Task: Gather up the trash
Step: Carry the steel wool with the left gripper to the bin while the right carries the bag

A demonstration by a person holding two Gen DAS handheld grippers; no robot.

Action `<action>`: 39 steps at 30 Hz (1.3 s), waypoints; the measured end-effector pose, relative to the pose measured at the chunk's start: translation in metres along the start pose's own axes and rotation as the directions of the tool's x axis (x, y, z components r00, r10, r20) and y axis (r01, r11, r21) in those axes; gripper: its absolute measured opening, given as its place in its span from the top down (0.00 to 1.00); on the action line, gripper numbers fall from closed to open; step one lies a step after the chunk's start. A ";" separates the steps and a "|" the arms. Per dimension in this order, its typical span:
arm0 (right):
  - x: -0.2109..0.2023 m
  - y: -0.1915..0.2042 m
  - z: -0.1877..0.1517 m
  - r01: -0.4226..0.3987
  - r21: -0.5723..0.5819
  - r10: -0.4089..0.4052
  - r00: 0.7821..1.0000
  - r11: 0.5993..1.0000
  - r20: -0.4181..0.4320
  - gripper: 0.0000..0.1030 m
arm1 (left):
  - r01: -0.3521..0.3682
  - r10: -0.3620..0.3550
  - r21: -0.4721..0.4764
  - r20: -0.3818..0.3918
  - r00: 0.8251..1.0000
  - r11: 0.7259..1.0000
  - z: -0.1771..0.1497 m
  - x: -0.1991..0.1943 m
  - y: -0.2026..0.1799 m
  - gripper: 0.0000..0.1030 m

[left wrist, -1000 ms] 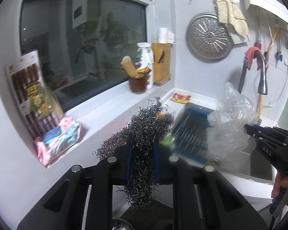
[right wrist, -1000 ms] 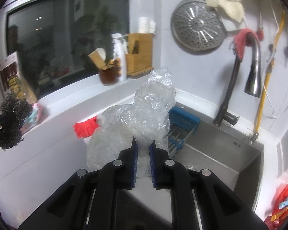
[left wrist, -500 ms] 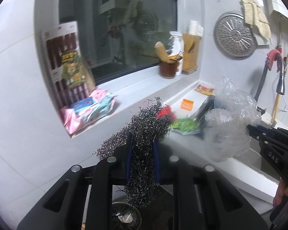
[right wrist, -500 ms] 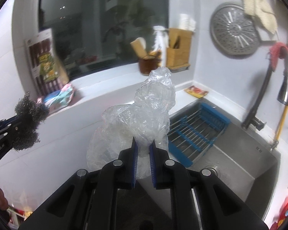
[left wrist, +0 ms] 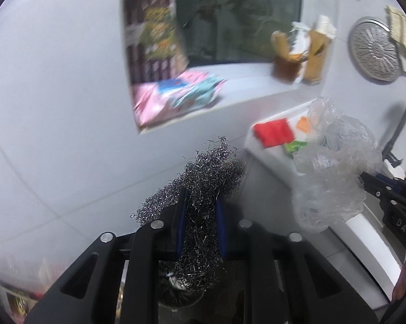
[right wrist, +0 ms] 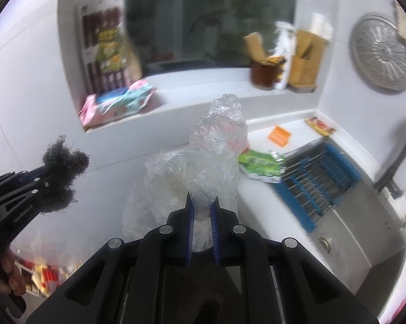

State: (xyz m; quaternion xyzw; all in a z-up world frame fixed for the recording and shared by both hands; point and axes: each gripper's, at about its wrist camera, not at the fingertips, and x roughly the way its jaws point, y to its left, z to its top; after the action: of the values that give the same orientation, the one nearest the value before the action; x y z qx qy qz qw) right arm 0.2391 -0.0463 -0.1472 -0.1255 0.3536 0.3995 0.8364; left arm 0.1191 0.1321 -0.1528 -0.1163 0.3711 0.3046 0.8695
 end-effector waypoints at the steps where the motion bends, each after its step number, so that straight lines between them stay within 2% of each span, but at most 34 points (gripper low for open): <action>1: 0.006 0.009 0.000 -0.016 -0.014 0.016 1.000 1.000 -0.009 0.89 | -0.016 0.015 -0.016 -0.013 1.000 1.000 -0.005 0.004 0.008 0.81; 7: 0.032 0.051 0.001 -0.096 -0.078 0.092 0.995 0.992 -0.048 0.89 | -0.099 0.091 -0.096 -0.081 0.993 0.990 -0.031 0.025 0.045 0.81; 14: 0.064 0.095 -0.011 -0.172 -0.150 0.156 0.981 0.974 -0.114 0.89 | -0.217 0.188 -0.155 -0.184 0.965 0.964 -0.071 0.063 0.088 0.80; 21: 0.101 0.121 -0.029 -0.213 -0.189 0.178 0.966 0.959 -0.188 0.89 | -0.267 0.201 -0.215 -0.285 0.937 0.939 -0.114 0.111 0.120 0.80; 27: 0.131 0.136 -0.039 -0.234 -0.207 0.186 0.955 0.950 -0.230 0.89 | -0.291 0.200 -0.258 -0.327 0.924 0.921 -0.139 0.145 0.139 0.80; 32: 0.146 0.144 -0.045 -0.250 -0.215 0.195 0.949 0.944 -0.247 0.89 | -0.307 0.200 -0.267 -0.363 0.910 0.913 -0.155 0.175 0.144 0.80; 39: 0.168 0.144 -0.055 -0.249 -0.246 0.181 0.947 0.937 -0.267 0.89 | -0.322 0.173 -0.287 -0.444 0.879 0.902 -0.193 0.237 0.144 0.79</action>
State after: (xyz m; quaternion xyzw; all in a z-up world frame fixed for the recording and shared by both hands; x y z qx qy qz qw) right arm 0.1760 0.1175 -0.2923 -0.2488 0.4047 0.5163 0.7126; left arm 0.0472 0.2675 -0.4534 -0.2819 0.4955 0.4452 0.6905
